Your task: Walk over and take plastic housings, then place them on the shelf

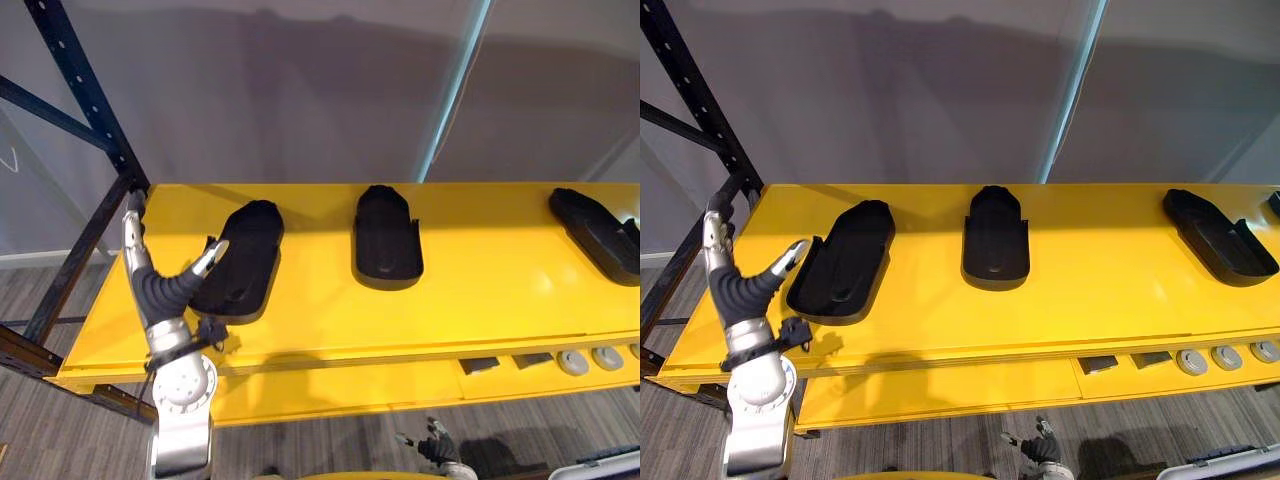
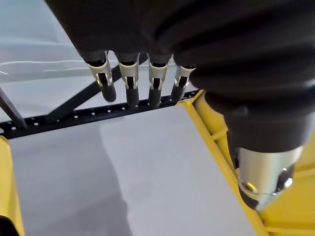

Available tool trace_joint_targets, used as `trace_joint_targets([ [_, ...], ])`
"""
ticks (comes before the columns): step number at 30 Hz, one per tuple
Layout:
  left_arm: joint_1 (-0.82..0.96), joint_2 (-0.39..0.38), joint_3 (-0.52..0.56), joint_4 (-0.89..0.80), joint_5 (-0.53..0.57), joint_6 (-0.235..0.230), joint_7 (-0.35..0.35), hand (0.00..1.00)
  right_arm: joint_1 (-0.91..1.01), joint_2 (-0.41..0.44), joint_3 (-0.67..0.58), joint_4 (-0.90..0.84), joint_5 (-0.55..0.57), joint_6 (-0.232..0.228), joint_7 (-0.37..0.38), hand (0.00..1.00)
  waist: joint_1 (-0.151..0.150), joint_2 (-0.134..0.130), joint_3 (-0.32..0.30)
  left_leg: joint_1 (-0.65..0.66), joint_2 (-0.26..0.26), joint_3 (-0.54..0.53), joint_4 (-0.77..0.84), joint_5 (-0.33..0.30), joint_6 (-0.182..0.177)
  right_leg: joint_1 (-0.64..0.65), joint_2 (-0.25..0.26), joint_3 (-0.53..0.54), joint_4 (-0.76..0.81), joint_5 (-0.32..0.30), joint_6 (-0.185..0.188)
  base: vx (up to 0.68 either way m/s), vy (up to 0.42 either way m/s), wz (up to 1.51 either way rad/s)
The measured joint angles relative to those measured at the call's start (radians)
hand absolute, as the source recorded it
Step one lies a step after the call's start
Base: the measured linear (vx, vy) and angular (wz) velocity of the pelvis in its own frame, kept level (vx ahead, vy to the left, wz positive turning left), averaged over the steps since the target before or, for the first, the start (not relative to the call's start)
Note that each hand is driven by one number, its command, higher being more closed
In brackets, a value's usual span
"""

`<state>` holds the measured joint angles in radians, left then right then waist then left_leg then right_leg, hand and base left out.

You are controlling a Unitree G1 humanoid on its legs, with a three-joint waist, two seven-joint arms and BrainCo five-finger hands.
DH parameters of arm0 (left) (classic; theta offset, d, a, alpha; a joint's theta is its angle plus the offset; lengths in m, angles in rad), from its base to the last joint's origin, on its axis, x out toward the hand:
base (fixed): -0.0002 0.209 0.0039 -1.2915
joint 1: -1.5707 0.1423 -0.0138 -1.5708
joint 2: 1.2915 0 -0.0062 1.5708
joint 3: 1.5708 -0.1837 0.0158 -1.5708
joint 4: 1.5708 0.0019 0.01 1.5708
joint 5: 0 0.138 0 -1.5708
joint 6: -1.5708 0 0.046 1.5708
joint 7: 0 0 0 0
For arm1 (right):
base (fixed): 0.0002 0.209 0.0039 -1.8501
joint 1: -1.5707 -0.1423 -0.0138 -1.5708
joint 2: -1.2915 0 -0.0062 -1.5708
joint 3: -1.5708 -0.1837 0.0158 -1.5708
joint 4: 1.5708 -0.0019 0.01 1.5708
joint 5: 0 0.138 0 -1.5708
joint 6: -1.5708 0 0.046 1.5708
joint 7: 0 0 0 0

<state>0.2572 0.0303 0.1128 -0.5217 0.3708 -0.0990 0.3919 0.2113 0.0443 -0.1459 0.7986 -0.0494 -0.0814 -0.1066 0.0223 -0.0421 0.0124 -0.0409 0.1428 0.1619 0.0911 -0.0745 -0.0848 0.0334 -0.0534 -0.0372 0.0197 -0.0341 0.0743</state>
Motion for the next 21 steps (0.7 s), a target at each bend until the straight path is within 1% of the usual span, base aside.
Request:
trace_joint_targets([
  [2, 0.064, -0.013, 0.003, -0.001, -0.001, -0.001, -0.004, 1.00, 0.002, 0.001, 0.001, 0.000, 0.000, -0.004, -0.002, 0.00, 0.007, 0.000, 0.001, -0.019, 0.000, -0.010, 0.033, -0.017, 0.000, -0.002, -0.003, -0.016, 0.011, -0.007, 0.001, -0.01, 0.020, 0.14],
  [4, 0.127, -0.023, 0.006, 0.002, -0.005, -0.003, -0.026, 1.00, 0.007, 0.001, 0.001, 0.000, 0.000, -0.003, -0.003, 0.00, 0.021, -0.006, 0.004, -0.040, 0.004, -0.021, 0.081, -0.041, 0.003, -0.003, -0.004, -0.027, 0.023, -0.019, 0.005, -0.01, 0.013, 0.13],
  [7, 0.186, -0.032, 0.007, 0.026, -0.012, -0.007, -0.069, 1.00, 0.011, 0.001, 0.004, -0.001, 0.000, -0.003, -0.003, 0.00, 0.027, -0.010, 0.005, -0.069, 0.016, -0.030, 0.147, -0.072, 0.005, -0.003, -0.001, -0.045, 0.043, -0.031, 0.000, -0.01, 0.009, 0.13],
  [12, 0.204, -0.042, -0.020, 0.118, -0.029, -0.010, -0.147, 1.00, 0.011, 0.002, 0.006, -0.037, 0.000, -0.003, -0.003, 0.00, 0.030, -0.012, 0.012, -0.106, 0.019, -0.045, 0.215, -0.105, 0.014, -0.004, -0.002, -0.058, 0.051, -0.036, 0.000, -0.02, 0.030, 0.07],
  [13, 0.203, -0.042, -0.036, 0.147, -0.036, -0.012, -0.161, 1.00, 0.010, 0.002, 0.007, -0.039, 0.000, -0.003, -0.003, 0.00, 0.040, -0.015, 0.014, -0.112, 0.021, -0.045, 0.232, -0.114, 0.015, -0.004, -0.002, -0.057, 0.054, -0.037, 0.001, -0.01, 0.037, -0.02],
  [16, 0.193, -0.044, -0.067, 0.209, -0.035, -0.016, -0.174, 1.00, 0.013, 0.001, 0.012, -0.039, 0.000, -0.002, -0.004, 0.00, 0.046, -0.024, 0.013, -0.118, 0.022, -0.040, 0.245, -0.123, 0.019, -0.006, -0.002, -0.055, 0.058, -0.039, -0.003, 0.00, 0.029, -0.05],
  [21, 0.169, -0.043, -0.103, 0.296, -0.024, -0.016, -0.174, 1.00, 0.013, 0.000, 0.045, -0.041, 0.000, -0.002, -0.007, 0.00, 0.046, -0.024, 0.013, -0.123, 0.028, -0.021, 0.261, -0.135, 0.022, -0.017, -0.001, -0.041, 0.063, -0.040, -0.004, 0.01, 0.021, -0.10],
])
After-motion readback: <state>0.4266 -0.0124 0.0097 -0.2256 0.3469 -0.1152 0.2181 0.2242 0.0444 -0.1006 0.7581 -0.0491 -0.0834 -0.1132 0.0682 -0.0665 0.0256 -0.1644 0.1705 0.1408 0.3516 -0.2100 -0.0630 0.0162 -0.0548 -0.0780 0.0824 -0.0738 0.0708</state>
